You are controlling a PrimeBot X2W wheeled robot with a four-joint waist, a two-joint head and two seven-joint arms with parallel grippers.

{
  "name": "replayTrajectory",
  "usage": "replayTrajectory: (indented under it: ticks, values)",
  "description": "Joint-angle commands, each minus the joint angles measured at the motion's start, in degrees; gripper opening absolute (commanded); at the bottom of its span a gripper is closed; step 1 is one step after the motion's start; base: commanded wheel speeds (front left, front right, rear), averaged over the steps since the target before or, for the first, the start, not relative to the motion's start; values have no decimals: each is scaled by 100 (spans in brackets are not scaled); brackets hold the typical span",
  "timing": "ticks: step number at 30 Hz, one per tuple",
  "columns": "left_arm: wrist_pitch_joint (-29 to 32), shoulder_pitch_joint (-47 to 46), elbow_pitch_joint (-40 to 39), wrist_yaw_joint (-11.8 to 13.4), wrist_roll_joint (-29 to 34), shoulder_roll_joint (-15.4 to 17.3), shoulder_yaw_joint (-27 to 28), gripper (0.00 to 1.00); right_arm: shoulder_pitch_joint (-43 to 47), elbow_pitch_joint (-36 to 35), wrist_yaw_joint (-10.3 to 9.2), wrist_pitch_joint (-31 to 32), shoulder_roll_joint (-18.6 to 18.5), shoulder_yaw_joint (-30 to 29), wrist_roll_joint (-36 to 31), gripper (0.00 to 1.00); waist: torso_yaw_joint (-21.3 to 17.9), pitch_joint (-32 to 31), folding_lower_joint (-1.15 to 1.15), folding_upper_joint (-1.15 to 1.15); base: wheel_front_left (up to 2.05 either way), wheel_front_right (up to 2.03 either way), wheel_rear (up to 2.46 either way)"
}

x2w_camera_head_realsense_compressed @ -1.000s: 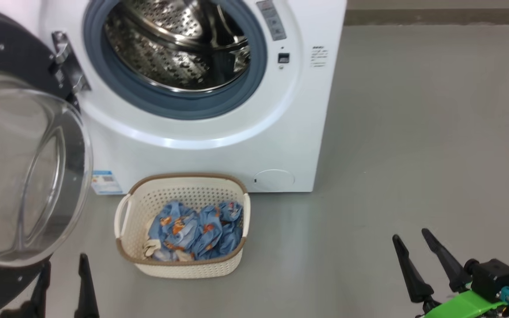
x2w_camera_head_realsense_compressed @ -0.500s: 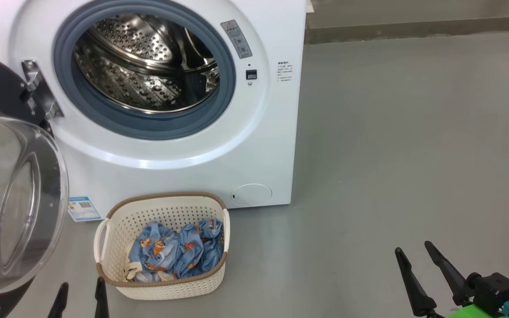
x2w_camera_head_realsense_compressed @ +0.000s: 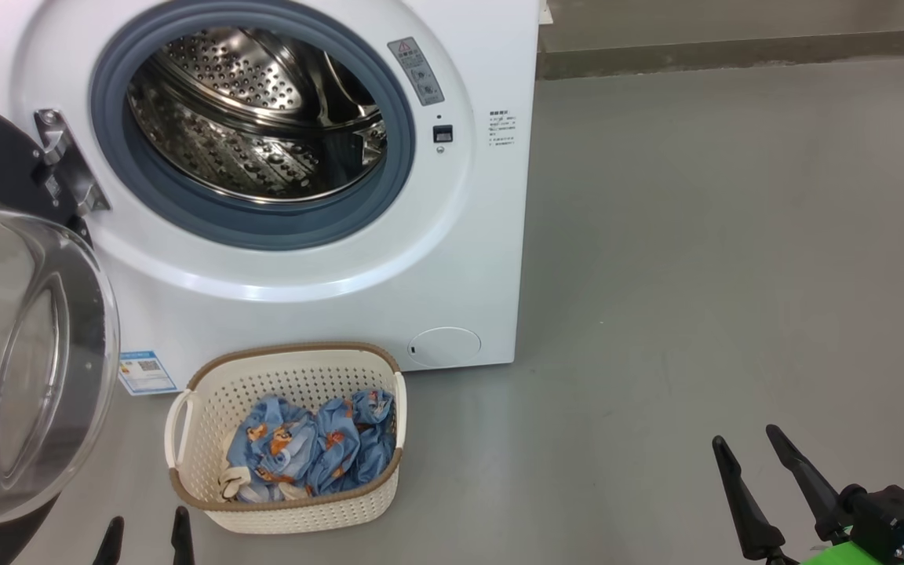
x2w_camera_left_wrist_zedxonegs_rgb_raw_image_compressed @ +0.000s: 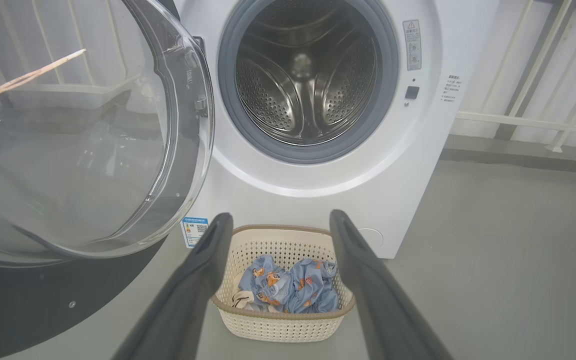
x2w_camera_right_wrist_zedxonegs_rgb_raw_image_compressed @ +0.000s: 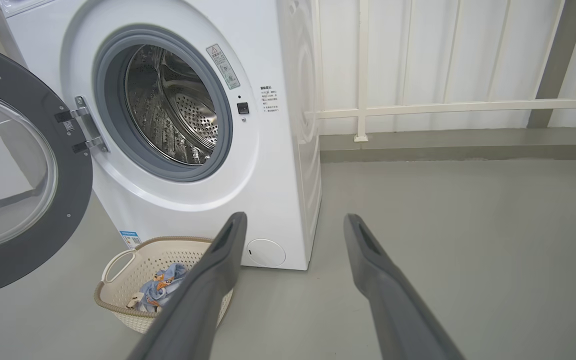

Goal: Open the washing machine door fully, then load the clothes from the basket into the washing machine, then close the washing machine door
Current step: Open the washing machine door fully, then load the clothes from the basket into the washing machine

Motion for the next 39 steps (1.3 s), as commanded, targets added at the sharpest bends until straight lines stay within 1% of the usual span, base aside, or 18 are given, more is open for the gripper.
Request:
replayTrajectory:
  ticks: [1, 18, 30, 39]
  values:
    - [-36, -97, -177, 40, -29, 73, 163, 100, -53, -165, 16, -34, -57, 90, -61, 100, 4, 5, 0, 0, 0, 0, 0]
    - [-36, -198, -109, -34, 88, 73, 266, 100, -82, -80, 16, -34, 22, 32, -52, 100, 64, 40, 0, 0, 0, 0, 0]
    - [-36, -257, -29, 12, 103, 73, 267, 100, -97, -17, 16, -34, 34, -6, 7, 100, 125, 78, 0, 0, 0, 0, 0]
    - [-36, -361, 141, -90, 137, 75, 405, 100, -106, 24, 16, -34, 26, 22, 48, 100, 177, 117, 0, 0, 64, -64, 0]
